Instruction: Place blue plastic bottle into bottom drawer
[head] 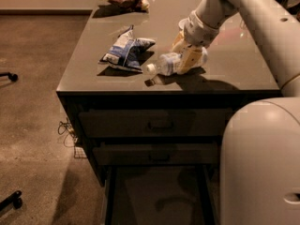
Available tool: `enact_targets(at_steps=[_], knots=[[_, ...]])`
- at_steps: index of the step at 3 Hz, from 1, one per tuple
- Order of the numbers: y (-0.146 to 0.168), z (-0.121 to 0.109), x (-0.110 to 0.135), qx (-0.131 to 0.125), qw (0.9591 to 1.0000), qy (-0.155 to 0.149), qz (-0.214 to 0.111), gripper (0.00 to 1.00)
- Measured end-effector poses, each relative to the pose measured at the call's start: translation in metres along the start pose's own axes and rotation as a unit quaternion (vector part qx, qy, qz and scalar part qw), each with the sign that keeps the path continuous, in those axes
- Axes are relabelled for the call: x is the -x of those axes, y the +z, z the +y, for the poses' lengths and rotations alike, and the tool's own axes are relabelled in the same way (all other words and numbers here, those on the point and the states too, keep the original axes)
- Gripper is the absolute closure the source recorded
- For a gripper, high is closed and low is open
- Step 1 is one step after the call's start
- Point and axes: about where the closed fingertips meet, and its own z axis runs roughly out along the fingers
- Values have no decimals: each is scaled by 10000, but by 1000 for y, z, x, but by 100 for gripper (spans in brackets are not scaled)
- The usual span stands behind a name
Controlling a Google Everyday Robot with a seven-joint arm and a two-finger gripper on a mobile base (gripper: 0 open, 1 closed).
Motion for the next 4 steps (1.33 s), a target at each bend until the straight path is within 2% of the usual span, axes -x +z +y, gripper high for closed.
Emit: enact_targets(at_steps=[1,2,3,4], knots=[[-71,24,26,-282,9993,17,-238,100],[-71,24,26,-282,9993,17,-238,100],[-53,32,23,-200,9988,313,-330,100],[-40,57,31,-230,9945,876,-526,100]])
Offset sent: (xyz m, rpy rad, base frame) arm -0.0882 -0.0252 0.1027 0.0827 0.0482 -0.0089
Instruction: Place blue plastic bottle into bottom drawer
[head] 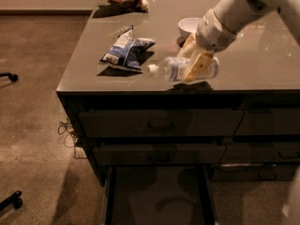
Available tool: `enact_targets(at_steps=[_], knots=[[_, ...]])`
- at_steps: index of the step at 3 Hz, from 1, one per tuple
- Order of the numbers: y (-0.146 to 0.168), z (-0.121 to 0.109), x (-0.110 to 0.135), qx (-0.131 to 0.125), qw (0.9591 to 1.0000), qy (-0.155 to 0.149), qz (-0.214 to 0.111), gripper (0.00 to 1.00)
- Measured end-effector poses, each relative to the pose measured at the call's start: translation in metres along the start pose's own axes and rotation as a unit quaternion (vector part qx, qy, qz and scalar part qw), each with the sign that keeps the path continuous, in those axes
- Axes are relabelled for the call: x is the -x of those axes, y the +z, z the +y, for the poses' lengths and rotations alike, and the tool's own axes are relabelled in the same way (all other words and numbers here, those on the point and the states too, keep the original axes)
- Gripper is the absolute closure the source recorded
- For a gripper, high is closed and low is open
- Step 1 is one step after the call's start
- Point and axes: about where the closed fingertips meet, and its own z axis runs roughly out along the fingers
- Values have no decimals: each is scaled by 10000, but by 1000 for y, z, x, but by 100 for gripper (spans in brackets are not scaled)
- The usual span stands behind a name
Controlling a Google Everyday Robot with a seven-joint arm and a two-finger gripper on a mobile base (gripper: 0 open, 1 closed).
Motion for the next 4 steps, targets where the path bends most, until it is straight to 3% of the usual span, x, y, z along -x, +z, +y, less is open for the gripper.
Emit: enact_targets(at_steps=[1,3,4], knots=[[14,34,8,-48,9986,495,-196,100],[67,98,16,280,9915,1144,-553,100],[72,101,15,335,9914,1148,-531,100]])
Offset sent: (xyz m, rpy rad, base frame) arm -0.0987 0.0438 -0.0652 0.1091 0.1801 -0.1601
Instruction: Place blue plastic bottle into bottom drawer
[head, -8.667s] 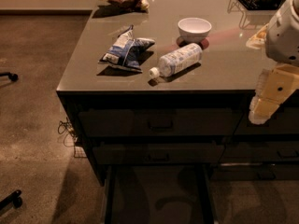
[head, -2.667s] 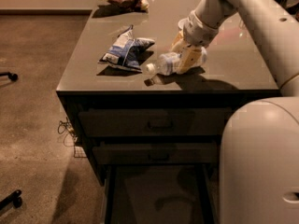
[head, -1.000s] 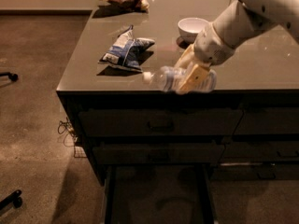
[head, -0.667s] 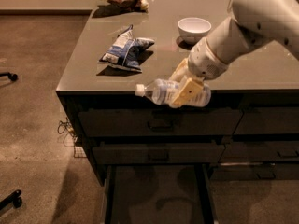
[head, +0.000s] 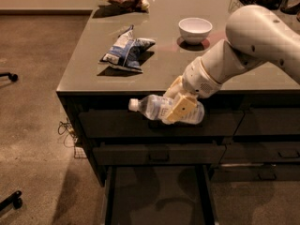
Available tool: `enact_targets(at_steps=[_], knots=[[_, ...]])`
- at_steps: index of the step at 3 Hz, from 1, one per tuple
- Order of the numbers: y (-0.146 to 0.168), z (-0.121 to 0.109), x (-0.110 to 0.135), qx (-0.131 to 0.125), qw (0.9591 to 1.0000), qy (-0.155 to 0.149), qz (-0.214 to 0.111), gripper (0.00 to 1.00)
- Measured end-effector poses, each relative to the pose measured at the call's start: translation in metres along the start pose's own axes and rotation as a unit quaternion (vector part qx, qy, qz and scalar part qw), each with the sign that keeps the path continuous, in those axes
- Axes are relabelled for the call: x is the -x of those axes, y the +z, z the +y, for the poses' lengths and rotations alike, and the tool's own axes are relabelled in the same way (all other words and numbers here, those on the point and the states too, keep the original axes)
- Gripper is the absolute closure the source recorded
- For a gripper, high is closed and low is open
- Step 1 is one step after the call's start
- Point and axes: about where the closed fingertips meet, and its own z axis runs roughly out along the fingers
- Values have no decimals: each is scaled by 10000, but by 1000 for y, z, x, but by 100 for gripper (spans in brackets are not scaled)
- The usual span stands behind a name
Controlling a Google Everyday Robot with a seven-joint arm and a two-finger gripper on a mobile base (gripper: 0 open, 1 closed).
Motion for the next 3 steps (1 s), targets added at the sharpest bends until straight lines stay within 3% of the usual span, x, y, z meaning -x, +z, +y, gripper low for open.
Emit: enact_targets(at_steps=[1,2,3], knots=[[0,0,0,-2,10000,-2,-1,100],[39,23,-40,184,9981,530,-238,100],[85,50,-83,378,9925,1068,-450,100]])
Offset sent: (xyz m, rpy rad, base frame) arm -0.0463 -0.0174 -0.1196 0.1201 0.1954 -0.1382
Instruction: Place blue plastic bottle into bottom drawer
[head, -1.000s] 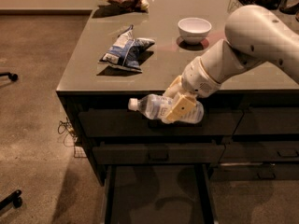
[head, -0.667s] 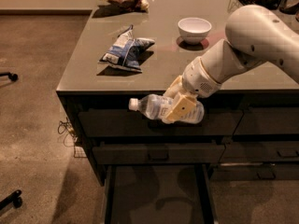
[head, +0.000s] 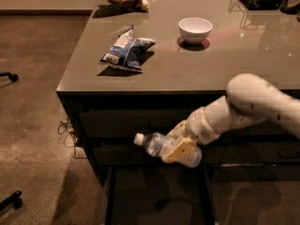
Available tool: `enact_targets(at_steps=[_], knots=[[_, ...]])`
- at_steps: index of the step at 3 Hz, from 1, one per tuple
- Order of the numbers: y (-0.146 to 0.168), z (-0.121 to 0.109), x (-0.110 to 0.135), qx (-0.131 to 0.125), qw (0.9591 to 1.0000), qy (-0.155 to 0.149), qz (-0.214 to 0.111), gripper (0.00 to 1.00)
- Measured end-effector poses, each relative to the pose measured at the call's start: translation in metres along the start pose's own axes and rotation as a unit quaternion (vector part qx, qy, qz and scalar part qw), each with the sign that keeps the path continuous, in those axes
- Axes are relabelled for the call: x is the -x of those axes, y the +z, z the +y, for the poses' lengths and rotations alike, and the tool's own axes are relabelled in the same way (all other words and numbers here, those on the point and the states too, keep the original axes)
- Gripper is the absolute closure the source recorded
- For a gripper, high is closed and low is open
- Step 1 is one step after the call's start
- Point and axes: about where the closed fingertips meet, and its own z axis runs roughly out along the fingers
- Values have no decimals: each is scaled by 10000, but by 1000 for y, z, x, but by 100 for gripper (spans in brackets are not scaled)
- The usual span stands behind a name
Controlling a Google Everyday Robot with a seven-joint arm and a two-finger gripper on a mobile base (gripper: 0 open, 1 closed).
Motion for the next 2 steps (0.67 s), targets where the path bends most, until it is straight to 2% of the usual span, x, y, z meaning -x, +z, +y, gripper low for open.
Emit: enact_targets(at_steps=[1,2], knots=[[65,13,-50,144,9984,501,-240,100],[65,13,-50,151,9983,500,-239,100]])
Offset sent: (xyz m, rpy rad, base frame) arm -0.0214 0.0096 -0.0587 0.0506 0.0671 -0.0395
